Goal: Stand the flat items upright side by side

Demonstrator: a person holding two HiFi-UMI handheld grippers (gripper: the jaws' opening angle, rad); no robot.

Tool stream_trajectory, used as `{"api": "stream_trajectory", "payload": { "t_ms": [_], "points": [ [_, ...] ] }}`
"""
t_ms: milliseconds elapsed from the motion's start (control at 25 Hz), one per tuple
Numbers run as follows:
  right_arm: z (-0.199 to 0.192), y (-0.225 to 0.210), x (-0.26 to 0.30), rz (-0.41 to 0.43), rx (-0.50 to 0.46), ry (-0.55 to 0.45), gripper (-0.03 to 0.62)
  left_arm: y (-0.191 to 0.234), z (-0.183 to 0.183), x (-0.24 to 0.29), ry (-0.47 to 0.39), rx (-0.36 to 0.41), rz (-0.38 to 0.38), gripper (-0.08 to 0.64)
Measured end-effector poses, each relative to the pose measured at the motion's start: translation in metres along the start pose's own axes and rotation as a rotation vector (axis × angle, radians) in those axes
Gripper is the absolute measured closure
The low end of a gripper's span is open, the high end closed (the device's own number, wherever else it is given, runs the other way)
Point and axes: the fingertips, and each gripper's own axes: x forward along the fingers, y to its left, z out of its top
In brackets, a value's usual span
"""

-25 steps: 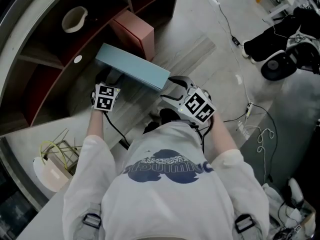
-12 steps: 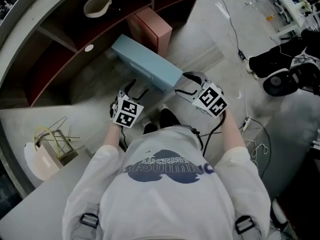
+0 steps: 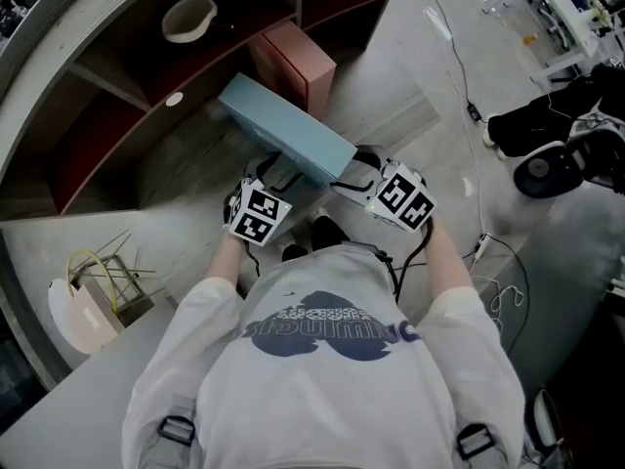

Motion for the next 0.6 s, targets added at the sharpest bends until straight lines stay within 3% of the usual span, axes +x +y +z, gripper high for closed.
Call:
{"api": "stream_trajectory", "payload": {
  "t_ms": [600],
  "points": [
    [0.013, 0.006, 0.016, -0.066, 0.101, -0.075, 0.327, 0.035, 0.005, 0.011, 0.027, 0.054, -0.075, 0.293]
  ]
}}
